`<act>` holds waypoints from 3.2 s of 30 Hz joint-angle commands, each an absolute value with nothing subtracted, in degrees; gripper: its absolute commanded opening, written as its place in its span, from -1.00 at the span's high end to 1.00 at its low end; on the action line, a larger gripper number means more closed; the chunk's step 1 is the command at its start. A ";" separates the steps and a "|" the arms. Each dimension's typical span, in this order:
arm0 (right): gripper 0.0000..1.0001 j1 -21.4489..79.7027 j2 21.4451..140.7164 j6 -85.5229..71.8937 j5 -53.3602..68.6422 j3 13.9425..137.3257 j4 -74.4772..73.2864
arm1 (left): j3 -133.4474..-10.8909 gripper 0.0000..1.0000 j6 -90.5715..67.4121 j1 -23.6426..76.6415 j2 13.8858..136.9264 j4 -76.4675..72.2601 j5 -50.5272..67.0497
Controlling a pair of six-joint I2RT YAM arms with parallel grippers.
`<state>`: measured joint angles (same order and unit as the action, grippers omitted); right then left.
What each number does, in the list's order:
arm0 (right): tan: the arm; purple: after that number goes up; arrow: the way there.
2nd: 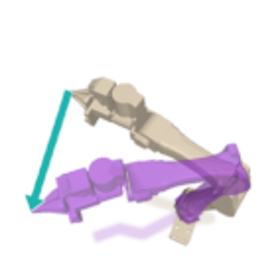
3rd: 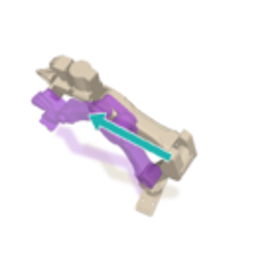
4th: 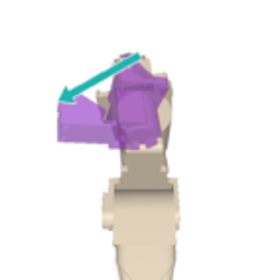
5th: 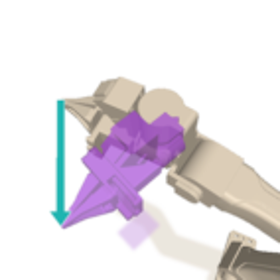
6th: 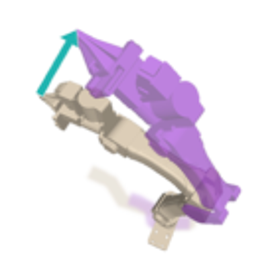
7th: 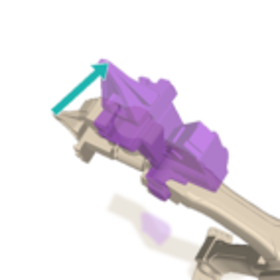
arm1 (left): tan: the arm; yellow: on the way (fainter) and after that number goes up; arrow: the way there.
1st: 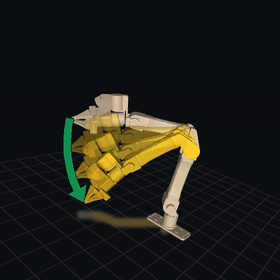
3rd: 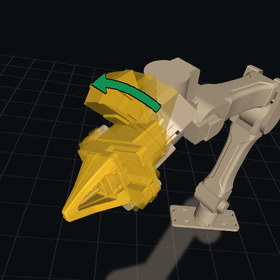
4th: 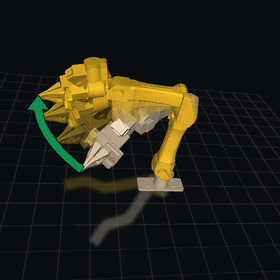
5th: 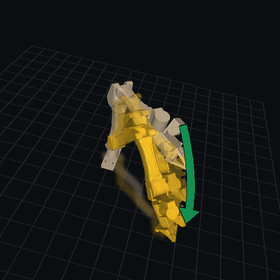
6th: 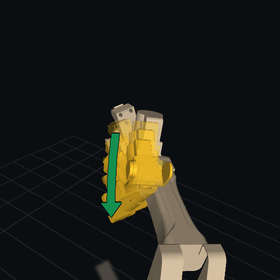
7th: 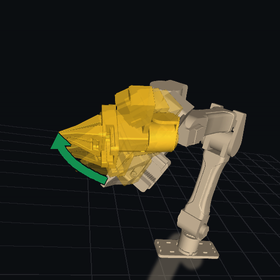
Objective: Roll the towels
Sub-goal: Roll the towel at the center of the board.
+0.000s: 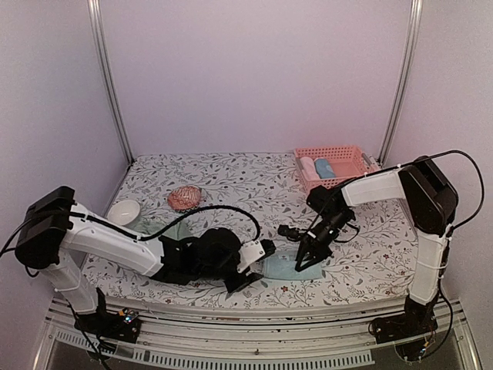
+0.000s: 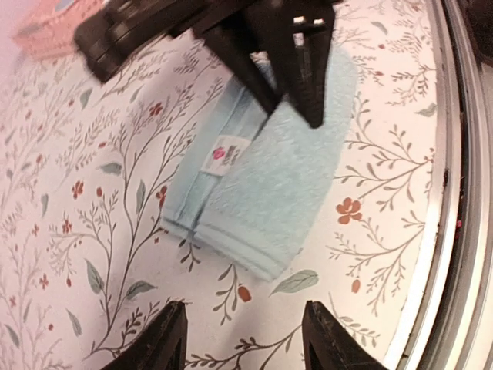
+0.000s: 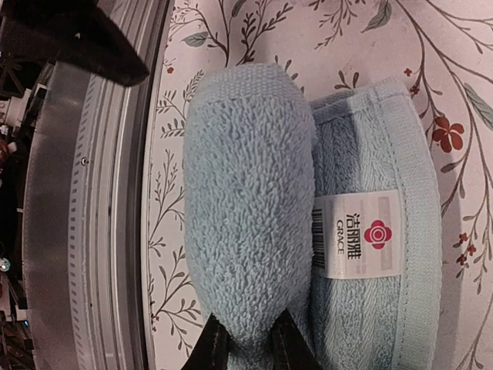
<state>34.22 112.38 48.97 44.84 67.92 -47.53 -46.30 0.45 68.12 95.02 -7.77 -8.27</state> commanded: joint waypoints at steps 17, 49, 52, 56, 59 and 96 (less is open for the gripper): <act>0.70 32.26 121.89 50.54 44.90 72.29 -54.58 | -63.32 -0.06 28.85 74.84 114.99 -6.68 -20.26; 0.57 29.99 118.96 40.07 36.13 75.43 -49.78 | -66.26 0.63 23.48 74.79 115.00 1.25 -19.70; 0.59 32.62 120.20 39.02 32.29 75.90 -48.16 | -66.84 0.63 22.51 74.79 113.93 3.03 -18.98; 0.60 33.92 122.30 37.12 31.75 78.74 -47.21 | -68.33 0.63 21.07 74.79 113.71 5.82 -17.09; 0.60 33.91 123.36 36.37 31.64 80.59 -47.69 | -68.81 0.64 20.00 74.79 114.33 7.58 -15.93; 0.08 40.43 76.07 46.41 16.29 50.84 -36.01 | -87.15 0.77 -4.92 54.38 131.84 31.95 39.43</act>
